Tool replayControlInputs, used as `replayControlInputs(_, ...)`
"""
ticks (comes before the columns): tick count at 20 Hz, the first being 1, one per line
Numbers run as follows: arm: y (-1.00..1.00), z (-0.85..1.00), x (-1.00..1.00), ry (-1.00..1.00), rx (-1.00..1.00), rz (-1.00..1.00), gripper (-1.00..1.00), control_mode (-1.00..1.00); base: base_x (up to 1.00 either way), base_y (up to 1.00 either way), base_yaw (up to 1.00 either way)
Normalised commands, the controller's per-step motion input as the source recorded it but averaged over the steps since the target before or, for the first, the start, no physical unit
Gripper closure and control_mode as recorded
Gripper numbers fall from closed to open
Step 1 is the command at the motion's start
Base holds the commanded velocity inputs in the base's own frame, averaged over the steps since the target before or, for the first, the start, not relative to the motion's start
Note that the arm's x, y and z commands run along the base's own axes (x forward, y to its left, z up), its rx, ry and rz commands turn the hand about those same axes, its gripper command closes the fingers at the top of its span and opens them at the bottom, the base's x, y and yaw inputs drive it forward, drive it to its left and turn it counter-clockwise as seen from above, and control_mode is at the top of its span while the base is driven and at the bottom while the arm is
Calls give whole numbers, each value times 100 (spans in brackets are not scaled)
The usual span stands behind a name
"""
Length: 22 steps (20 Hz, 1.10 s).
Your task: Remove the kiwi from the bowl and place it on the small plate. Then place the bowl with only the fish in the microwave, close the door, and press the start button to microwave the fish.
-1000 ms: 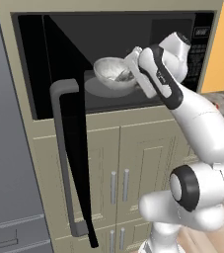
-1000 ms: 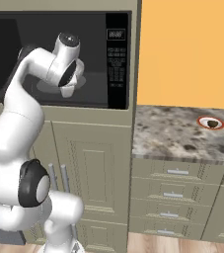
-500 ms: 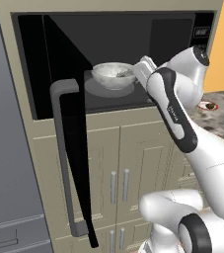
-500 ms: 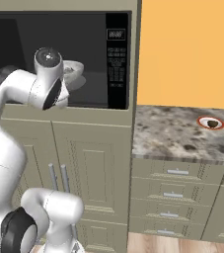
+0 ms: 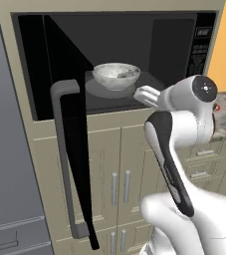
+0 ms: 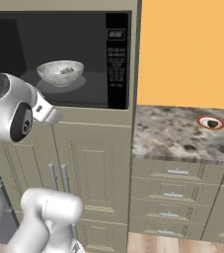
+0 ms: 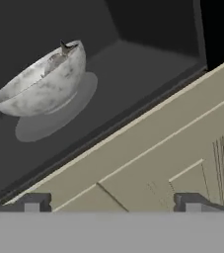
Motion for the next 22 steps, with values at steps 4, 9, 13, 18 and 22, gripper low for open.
replayControlInputs(4, 0, -37, -59, 0, -69, 0, -100, -100, 0, 0, 0)
replayControlInputs(9, 0, -14, -53, -3, -59, 0, -100, -100, 0, 0, 0)
replayControlInputs(13, -3, 0, -14, 0, -50, 0, -100, -100, 0, 0, 0)
replayControlInputs(18, -43, 2, 20, 0, -42, 2, -100, -100, 0, 0, 0)
replayControlInputs(22, -20, 2, 5, -20, -37, 2, -100, -100, 0, 0, 0)
